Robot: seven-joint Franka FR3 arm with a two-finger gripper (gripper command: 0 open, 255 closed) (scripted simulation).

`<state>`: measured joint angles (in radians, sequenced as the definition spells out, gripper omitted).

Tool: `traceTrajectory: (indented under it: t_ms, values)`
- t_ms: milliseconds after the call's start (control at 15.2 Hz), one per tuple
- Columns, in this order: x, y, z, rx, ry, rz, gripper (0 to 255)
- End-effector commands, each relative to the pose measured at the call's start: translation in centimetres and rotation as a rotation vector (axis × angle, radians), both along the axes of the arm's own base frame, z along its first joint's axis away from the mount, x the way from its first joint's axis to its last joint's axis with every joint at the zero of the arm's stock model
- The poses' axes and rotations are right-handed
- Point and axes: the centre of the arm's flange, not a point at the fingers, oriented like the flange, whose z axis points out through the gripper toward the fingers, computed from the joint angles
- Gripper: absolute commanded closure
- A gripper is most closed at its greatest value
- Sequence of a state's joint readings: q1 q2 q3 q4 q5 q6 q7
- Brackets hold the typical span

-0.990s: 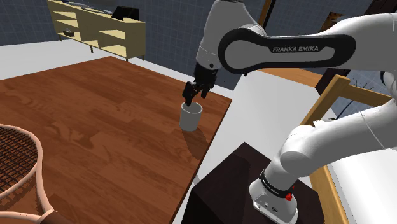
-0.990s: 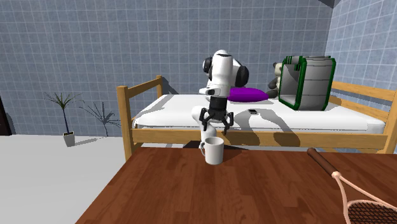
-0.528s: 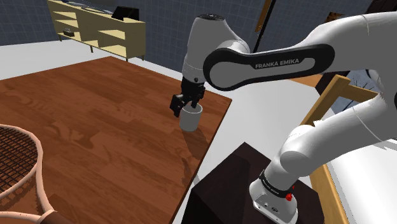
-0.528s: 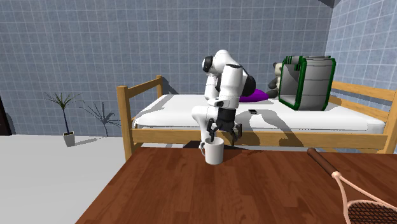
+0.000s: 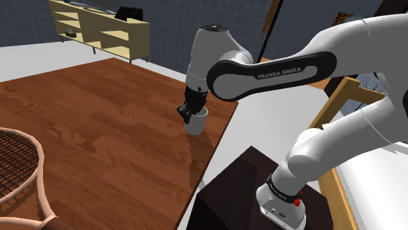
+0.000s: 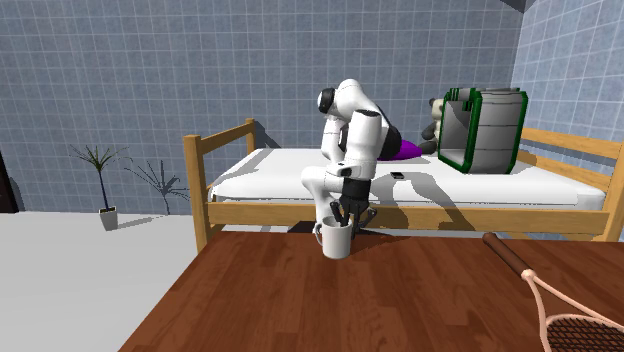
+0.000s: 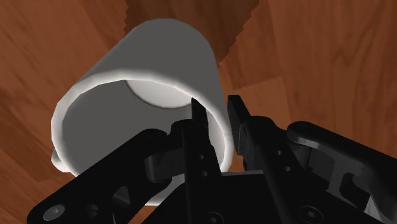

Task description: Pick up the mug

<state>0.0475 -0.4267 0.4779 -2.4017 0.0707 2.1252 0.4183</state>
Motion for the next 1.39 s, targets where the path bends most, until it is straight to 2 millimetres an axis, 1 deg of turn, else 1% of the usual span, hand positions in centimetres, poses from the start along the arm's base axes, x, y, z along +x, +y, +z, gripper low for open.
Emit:
traceTrajectory:
  t_ms: [0,396,1320]
  values:
    - [0.0,0.0,0.0,0.0,0.0,0.0,255]
    - [-0.1,-0.1,-0.1,0.0,0.0,0.0,255]
    - [-0.1,-0.1,7.3,0.0,0.0,0.0,255]
